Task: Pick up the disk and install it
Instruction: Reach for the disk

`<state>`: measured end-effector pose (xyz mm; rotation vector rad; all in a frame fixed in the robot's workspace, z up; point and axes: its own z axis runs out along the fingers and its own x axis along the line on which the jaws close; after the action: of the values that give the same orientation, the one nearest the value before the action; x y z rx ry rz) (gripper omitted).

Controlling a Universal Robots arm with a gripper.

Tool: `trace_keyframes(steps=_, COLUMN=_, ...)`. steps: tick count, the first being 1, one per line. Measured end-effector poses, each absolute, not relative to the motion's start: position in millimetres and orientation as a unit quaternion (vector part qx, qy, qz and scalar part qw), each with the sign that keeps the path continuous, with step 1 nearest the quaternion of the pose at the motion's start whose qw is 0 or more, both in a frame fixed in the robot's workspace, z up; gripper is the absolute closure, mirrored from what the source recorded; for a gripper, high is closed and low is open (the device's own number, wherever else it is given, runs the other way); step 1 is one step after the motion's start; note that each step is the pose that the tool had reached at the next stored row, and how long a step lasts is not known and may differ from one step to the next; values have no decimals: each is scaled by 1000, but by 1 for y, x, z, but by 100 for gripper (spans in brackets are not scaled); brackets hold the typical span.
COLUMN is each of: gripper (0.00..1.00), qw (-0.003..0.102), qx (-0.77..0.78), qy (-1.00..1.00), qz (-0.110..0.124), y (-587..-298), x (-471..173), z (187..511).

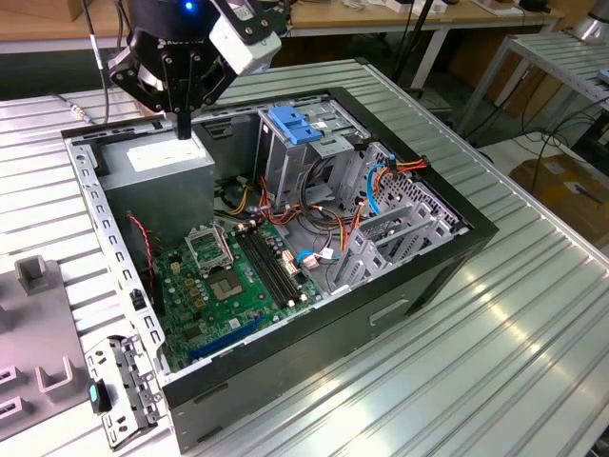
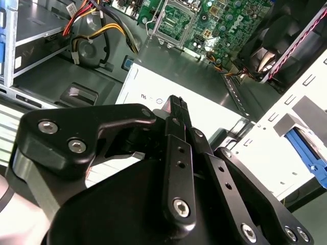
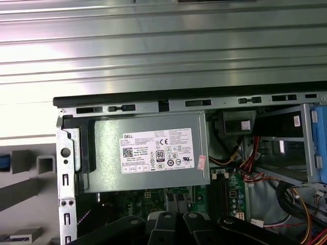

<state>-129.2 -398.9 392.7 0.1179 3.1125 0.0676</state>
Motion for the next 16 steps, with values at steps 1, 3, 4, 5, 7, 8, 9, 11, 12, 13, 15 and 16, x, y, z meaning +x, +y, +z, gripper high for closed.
trace_keyframes(steps=1, gripper=89, qw=13, qx=38, qy=999, qz=22, y=-399, x=-130, z=393)
trace_keyframes(steps=3, gripper=89, qw=13, qx=38, qy=999, qz=22, y=-399, x=-130, z=392)
trace_keyframes(steps=4, gripper=89, qw=13, qx=38, qy=999, qz=22, y=-399, x=-131, z=392)
trace_keyframes(steps=5, gripper=89, qw=13, qx=38, qy=999, qz=22, y=-399, x=-131, z=392)
trace_keyframes(steps=7, gripper=89, qw=13, qx=38, qy=999, qz=22, y=-399, x=-132, z=392)
trace_keyframes(steps=8, gripper=89, qw=13, qx=38, qy=999, qz=22, y=-399, x=-132, z=392)
trace_keyframes(steps=9, gripper=89, qw=13, qx=38, qy=999, qz=22, y=-399, x=-133, z=392)
trace_keyframes(steps=11, gripper=89, qw=13, qx=38, qy=999, qz=22, y=-399, x=-133, z=392)
trace_keyframes(steps=12, gripper=89, qw=13, qx=38, qy=999, qz=22, y=-399, x=-134, z=392)
trace_keyframes(steps=13, gripper=89, qw=13, qx=38, qy=999, qz=22, y=-399, x=-134, z=392)
trace_keyframes(steps=15, gripper=89, qw=13, qx=38, qy=999, qz=22, y=-399, x=-135, z=392)
trace_keyframes(steps=16, gripper=89, qw=13, qx=38, qy=999, qz=22, y=-399, x=-135, z=392)
